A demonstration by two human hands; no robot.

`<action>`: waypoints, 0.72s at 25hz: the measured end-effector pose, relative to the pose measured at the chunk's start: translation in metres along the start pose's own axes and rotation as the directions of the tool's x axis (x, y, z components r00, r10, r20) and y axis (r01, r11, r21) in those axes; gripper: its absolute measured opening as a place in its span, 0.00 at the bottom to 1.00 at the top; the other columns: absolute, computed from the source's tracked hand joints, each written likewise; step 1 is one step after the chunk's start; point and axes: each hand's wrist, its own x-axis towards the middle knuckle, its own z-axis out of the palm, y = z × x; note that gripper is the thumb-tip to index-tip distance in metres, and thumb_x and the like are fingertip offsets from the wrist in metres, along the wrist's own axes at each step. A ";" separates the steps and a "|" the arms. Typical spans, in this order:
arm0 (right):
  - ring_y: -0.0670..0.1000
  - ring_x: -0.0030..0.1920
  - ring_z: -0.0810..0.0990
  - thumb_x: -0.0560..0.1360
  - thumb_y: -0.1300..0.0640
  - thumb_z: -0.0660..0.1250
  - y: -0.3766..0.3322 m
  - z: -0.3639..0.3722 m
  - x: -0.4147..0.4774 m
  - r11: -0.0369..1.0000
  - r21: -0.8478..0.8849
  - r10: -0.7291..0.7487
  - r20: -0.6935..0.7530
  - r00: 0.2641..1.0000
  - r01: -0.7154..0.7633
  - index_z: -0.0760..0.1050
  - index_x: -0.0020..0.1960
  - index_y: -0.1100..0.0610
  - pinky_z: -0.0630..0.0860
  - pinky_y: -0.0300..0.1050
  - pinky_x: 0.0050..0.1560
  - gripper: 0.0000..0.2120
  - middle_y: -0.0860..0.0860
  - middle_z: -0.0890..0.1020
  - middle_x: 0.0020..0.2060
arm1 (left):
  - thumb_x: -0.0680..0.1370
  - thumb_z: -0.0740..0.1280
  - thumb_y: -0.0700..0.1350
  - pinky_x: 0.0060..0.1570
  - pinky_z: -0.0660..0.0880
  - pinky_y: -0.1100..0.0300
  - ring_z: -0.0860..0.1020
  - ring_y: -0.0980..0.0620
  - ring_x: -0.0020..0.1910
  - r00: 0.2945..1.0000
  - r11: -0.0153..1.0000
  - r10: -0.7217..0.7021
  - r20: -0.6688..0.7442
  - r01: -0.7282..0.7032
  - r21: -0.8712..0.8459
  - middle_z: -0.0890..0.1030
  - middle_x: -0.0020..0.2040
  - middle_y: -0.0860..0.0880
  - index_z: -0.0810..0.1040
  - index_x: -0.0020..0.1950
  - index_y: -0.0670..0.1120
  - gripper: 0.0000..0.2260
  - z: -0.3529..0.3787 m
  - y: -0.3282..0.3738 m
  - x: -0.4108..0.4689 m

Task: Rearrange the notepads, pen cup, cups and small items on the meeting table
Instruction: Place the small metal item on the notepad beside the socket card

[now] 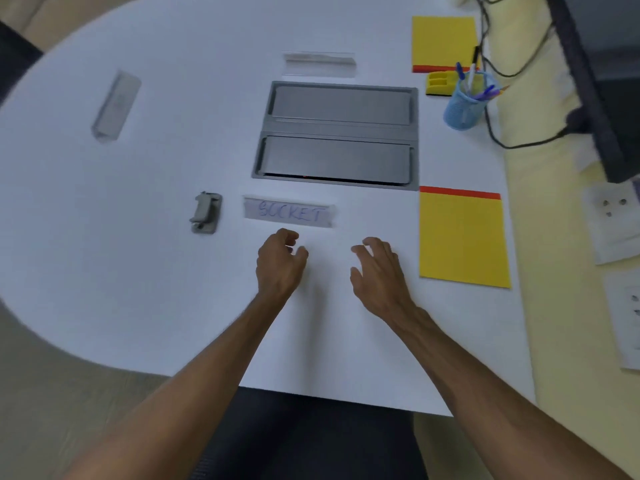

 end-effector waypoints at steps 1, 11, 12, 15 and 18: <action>0.63 0.67 0.73 0.77 0.61 0.67 -0.016 0.009 0.005 0.999 0.008 -0.052 0.010 0.999 0.052 0.76 0.66 0.63 0.70 0.56 0.63 0.17 0.62 0.74 0.68 | 0.75 0.68 0.44 0.54 0.76 0.53 0.80 0.49 0.52 0.999 1.000 -0.013 -0.051 0.013 0.000 0.81 0.57 0.48 0.79 0.61 0.45 0.14 -0.015 -0.014 0.005; 0.57 0.82 0.43 0.84 0.47 0.55 -0.095 0.098 0.071 0.928 -0.115 -0.325 0.217 0.920 0.355 0.52 0.82 0.54 0.43 0.58 0.81 0.30 0.55 0.47 0.83 | 0.72 0.70 0.47 0.63 0.70 0.46 0.70 0.42 0.64 0.966 0.990 -0.045 -0.256 0.078 0.120 0.72 0.65 0.42 0.70 0.68 0.43 0.26 -0.088 -0.112 0.068; 0.57 0.82 0.43 0.85 0.45 0.53 -0.094 0.105 0.072 0.917 -0.163 -0.327 0.218 0.920 0.364 0.51 0.83 0.53 0.43 0.59 0.81 0.30 0.55 0.46 0.83 | 0.71 0.70 0.47 0.63 0.70 0.46 0.69 0.42 0.65 0.968 0.989 -0.049 -0.248 0.081 0.123 0.71 0.66 0.42 0.69 0.69 0.43 0.28 -0.089 -0.116 0.074; 0.58 0.82 0.45 0.85 0.42 0.47 -0.089 0.119 0.073 0.881 -0.277 -0.347 0.169 0.923 0.382 0.49 0.83 0.52 0.45 0.63 0.80 0.29 0.55 0.49 0.83 | 0.71 0.72 0.47 0.62 0.70 0.48 0.68 0.42 0.66 0.979 0.988 -0.037 -0.202 0.066 0.137 0.69 0.68 0.42 0.66 0.70 0.42 0.31 -0.085 -0.120 0.092; 0.58 0.82 0.46 0.85 0.41 0.45 -0.085 0.131 0.074 0.863 -0.338 -0.361 0.105 0.927 0.375 0.49 0.83 0.52 0.48 0.64 0.79 0.30 0.54 0.50 0.83 | 0.71 0.73 0.47 0.59 0.70 0.53 0.68 0.42 0.65 0.985 0.994 -0.030 -0.173 0.047 0.095 0.68 0.66 0.42 0.66 0.69 0.40 0.30 -0.078 -0.121 0.107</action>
